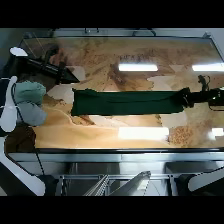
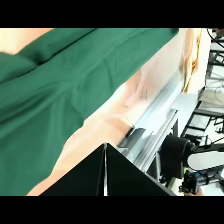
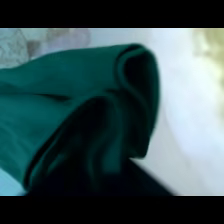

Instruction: Fold the shirts.

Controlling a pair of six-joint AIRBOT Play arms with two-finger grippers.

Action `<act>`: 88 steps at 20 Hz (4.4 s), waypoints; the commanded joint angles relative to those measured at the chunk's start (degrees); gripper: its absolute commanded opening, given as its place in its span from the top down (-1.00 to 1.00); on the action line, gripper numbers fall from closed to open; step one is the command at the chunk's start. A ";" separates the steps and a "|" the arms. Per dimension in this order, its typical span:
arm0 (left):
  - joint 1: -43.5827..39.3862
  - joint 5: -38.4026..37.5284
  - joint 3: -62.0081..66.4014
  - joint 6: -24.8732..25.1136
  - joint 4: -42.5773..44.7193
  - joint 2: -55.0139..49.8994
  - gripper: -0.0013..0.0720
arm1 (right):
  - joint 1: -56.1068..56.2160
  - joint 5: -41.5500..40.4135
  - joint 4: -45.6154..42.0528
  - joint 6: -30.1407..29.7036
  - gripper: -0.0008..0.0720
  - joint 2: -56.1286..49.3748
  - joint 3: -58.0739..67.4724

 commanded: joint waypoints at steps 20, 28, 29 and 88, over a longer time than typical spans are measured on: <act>-38.27 44.94 -0.20 -12.20 8.24 -11.41 0.87 | -12.24 23.52 3.58 -0.24 0.94 8.22 7.17; -22.62 18.64 7.15 4.26 -13.70 4.37 0.90 | -10.25 25.09 -3.41 13.53 0.94 12.17 19.52; -19.67 17.11 5.64 4.20 -13.68 7.17 0.90 | -7.39 23.63 -1.84 13.92 0.94 13.53 19.52; 11.67 8.85 -53.88 15.23 -14.05 52.15 0.89 | -4.02 -6.40 2.75 34.64 0.94 23.96 11.30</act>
